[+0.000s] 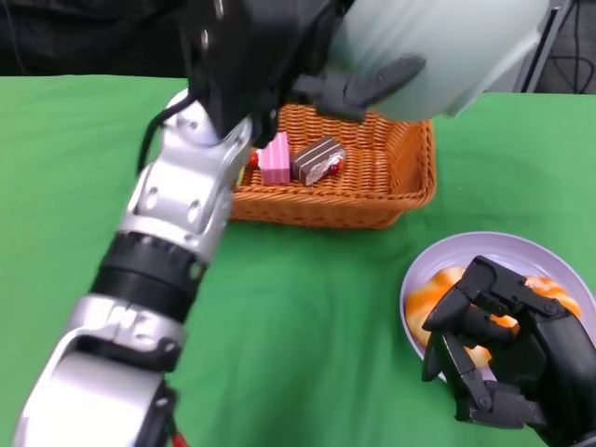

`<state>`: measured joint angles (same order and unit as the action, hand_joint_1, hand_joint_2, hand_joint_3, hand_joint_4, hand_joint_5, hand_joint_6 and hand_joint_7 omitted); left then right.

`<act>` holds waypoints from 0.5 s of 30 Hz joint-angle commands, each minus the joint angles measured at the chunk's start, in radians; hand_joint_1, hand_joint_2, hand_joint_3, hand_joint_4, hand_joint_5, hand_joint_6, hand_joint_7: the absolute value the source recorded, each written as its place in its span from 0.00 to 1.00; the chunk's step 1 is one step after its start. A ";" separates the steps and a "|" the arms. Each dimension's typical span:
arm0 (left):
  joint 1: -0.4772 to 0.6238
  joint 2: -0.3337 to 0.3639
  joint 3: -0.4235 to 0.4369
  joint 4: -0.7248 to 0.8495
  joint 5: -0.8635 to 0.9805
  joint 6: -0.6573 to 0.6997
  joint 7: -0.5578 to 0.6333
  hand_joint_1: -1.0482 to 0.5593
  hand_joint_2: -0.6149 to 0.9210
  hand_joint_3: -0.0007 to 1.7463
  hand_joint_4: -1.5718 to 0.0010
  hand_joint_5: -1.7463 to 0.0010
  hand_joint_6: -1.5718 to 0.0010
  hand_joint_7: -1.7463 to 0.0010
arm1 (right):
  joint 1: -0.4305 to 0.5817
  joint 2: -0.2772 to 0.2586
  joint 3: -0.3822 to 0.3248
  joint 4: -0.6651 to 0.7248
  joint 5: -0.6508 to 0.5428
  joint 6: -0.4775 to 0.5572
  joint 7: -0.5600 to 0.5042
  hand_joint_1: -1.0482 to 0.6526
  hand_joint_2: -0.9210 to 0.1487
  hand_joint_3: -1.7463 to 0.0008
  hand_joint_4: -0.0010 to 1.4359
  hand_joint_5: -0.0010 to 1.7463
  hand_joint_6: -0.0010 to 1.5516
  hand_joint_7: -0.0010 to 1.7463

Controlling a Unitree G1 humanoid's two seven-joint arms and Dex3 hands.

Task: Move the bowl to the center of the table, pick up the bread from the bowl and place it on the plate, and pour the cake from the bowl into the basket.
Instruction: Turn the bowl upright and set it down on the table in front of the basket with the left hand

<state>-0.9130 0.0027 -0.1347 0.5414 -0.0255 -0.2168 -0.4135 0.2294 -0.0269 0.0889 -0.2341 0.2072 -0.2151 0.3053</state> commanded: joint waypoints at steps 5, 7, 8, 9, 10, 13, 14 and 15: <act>0.062 0.101 -0.044 0.027 0.102 -0.265 -0.042 0.49 0.86 0.49 0.50 0.00 0.60 0.10 | 0.002 -0.011 -0.012 -0.008 0.006 0.008 -0.006 0.56 0.37 0.35 0.48 0.98 0.38 0.87; 0.065 0.113 -0.048 0.038 0.118 -0.310 -0.039 0.49 0.87 0.49 0.51 0.00 0.61 0.10 | 0.002 -0.013 -0.013 -0.011 0.012 0.012 -0.002 0.56 0.37 0.35 0.48 0.98 0.38 0.87; 0.065 0.117 -0.050 0.043 0.122 -0.325 -0.037 0.49 0.87 0.49 0.51 0.00 0.61 0.10 | 0.002 -0.014 -0.014 -0.011 0.014 0.013 -0.001 0.56 0.37 0.35 0.48 0.98 0.38 0.87; 0.067 0.122 -0.051 0.046 0.129 -0.339 -0.036 0.49 0.87 0.49 0.51 0.00 0.61 0.10 | 0.002 -0.014 -0.015 -0.012 0.016 0.015 -0.001 0.56 0.37 0.35 0.48 0.98 0.38 0.87; 0.080 0.148 -0.058 0.052 0.175 -0.410 -0.007 0.50 0.87 0.48 0.52 0.00 0.62 0.10 | -0.003 -0.017 -0.019 -0.015 0.025 0.025 0.002 0.56 0.37 0.35 0.49 0.98 0.38 0.87; 0.100 0.196 -0.070 0.075 0.278 -0.567 0.068 0.52 0.89 0.43 0.55 0.00 0.61 0.16 | -0.015 -0.025 -0.028 -0.022 0.043 0.046 0.009 0.57 0.34 0.35 0.48 0.97 0.39 0.85; 0.097 0.197 -0.070 0.086 0.287 -0.584 0.079 0.52 0.89 0.42 0.56 0.00 0.61 0.16 | -0.015 -0.026 -0.029 -0.023 0.044 0.048 0.010 0.57 0.34 0.35 0.48 0.97 0.39 0.84; 0.094 0.197 -0.071 0.097 0.292 -0.596 0.087 0.52 0.90 0.42 0.56 0.00 0.61 0.17 | -0.015 -0.027 -0.029 -0.023 0.045 0.049 0.010 0.57 0.34 0.35 0.48 0.97 0.39 0.84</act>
<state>-0.8290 0.1832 -0.2103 0.6237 0.2566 -0.7875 -0.3587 0.2164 -0.0442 0.0718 -0.2422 0.2353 -0.1738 0.3136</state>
